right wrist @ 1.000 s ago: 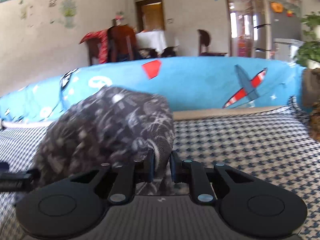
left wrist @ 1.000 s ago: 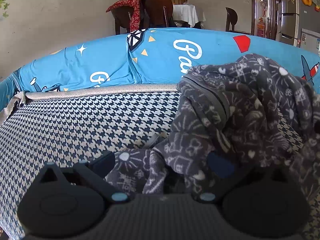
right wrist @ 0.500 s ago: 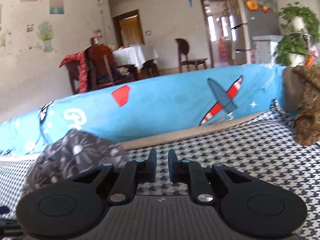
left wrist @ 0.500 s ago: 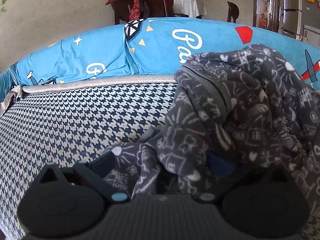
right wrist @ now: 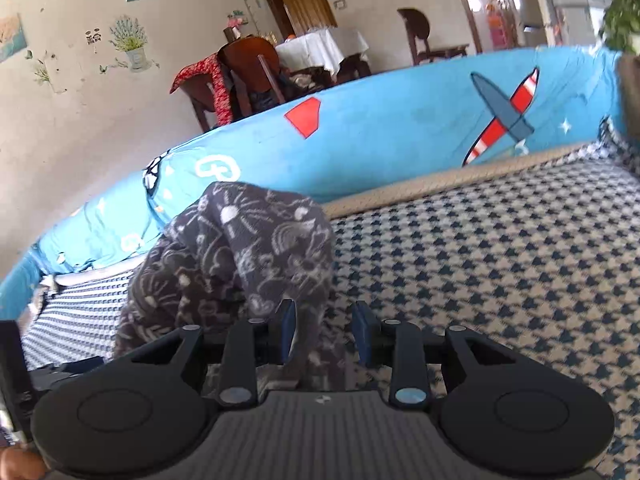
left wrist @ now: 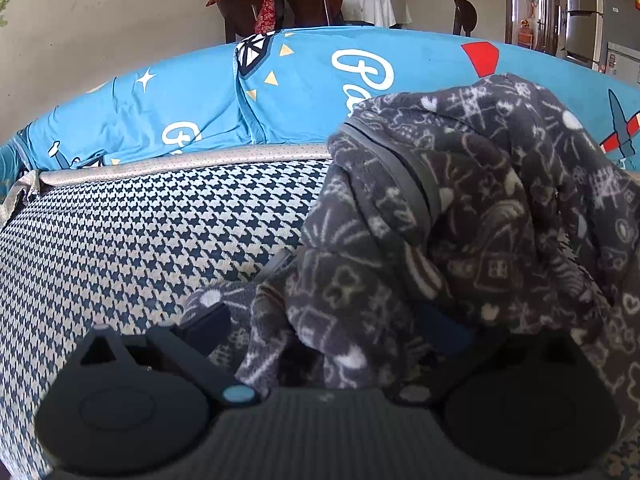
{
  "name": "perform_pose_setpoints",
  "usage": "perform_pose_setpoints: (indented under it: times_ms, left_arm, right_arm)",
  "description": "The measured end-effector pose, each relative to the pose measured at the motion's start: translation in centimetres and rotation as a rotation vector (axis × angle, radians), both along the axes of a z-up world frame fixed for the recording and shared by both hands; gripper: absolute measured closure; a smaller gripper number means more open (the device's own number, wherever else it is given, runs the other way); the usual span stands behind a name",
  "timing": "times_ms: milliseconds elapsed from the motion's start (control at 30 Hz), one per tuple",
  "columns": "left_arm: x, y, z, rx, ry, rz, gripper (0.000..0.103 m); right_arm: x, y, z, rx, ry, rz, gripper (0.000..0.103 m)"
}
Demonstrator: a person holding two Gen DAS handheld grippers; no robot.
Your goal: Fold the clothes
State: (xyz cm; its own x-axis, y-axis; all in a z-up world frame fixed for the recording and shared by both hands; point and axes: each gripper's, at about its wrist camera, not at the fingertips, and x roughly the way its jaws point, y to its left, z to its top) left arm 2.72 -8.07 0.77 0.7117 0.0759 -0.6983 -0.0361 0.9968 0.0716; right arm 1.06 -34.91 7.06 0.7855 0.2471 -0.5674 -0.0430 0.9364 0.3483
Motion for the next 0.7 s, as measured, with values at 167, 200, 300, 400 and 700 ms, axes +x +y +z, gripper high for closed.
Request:
perform_pose_setpoints:
  times_ms: [167,200,300,400,700]
  left_arm:
    - [0.4,0.6,0.1,-0.039,0.022,0.046,0.0]
    - [0.4,0.6,0.1,-0.038,0.023,0.052,0.0]
    - [0.2,0.4,0.2,-0.018,0.025,0.061,0.0]
    - [0.0,0.1,0.5,-0.009,0.02,0.061,0.0]
    - [-0.4,-0.5,1.3,0.004,0.006,0.063,0.0]
  right_arm:
    - [-0.6,-0.1,-0.6,0.075,0.056,0.062,0.065]
    - [-0.7,0.0,-0.7,0.075,0.065,0.071,0.065]
    - [-1.2,0.4,-1.1,0.063,0.084,0.098,0.062]
    - [-1.8,0.9,-1.3,0.047,0.092,0.12,0.058]
    - [-2.1,2.3,-2.9,0.025,0.139,0.146,0.045]
